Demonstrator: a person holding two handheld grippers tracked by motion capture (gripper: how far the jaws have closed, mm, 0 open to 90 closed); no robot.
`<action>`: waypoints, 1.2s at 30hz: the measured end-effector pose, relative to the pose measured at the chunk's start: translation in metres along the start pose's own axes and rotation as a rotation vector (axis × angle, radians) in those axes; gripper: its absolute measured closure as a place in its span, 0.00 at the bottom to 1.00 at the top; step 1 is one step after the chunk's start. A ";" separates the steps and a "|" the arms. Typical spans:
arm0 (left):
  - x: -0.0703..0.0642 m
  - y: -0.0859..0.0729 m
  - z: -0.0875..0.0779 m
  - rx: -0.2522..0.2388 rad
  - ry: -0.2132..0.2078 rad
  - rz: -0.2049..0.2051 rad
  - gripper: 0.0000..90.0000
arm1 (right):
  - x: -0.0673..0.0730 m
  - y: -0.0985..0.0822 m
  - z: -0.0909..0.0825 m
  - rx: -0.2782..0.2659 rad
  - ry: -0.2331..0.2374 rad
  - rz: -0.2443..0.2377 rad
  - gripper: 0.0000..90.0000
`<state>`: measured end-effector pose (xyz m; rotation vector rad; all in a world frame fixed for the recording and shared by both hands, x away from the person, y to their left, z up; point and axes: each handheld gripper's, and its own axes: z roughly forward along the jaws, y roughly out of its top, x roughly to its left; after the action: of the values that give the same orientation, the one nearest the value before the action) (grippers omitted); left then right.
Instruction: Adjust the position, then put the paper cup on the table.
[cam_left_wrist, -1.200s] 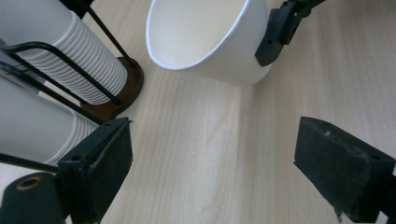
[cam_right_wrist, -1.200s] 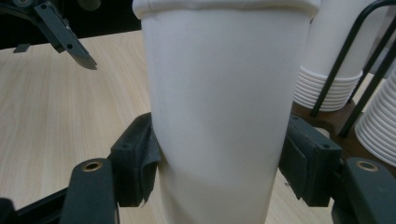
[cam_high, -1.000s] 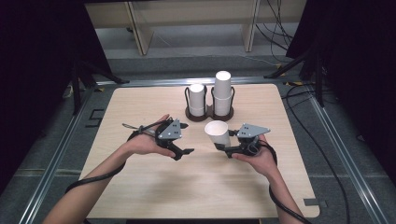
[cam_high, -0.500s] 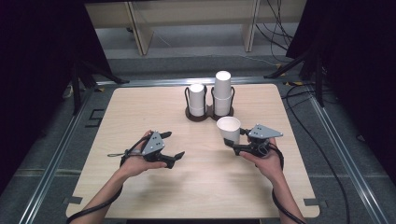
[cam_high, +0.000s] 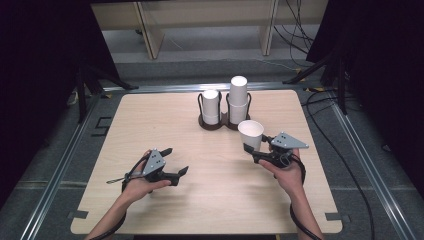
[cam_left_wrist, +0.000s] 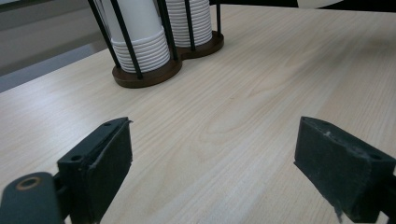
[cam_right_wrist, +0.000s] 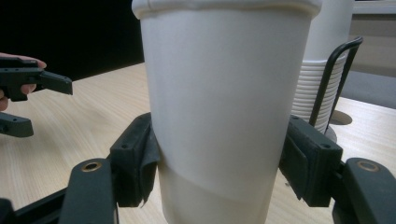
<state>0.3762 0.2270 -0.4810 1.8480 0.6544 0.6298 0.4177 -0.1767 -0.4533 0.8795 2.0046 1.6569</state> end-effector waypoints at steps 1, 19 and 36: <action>0.000 -0.001 -0.001 -0.001 0.003 -0.001 0.12 | -0.001 0.000 -0.001 -0.006 -0.020 -0.010 0.38; 0.007 -0.007 0.003 -0.040 0.086 -0.075 0.12 | -0.013 -0.011 -0.005 -0.072 -0.152 0.042 0.38; 0.012 -0.015 -0.002 -0.005 0.131 -0.131 0.12 | -0.027 -0.023 0.001 0.054 -0.381 0.081 0.38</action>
<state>0.3815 0.2418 -0.4927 1.7533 0.8523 0.6691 0.4328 -0.1969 -0.4780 1.2085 1.7769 1.3547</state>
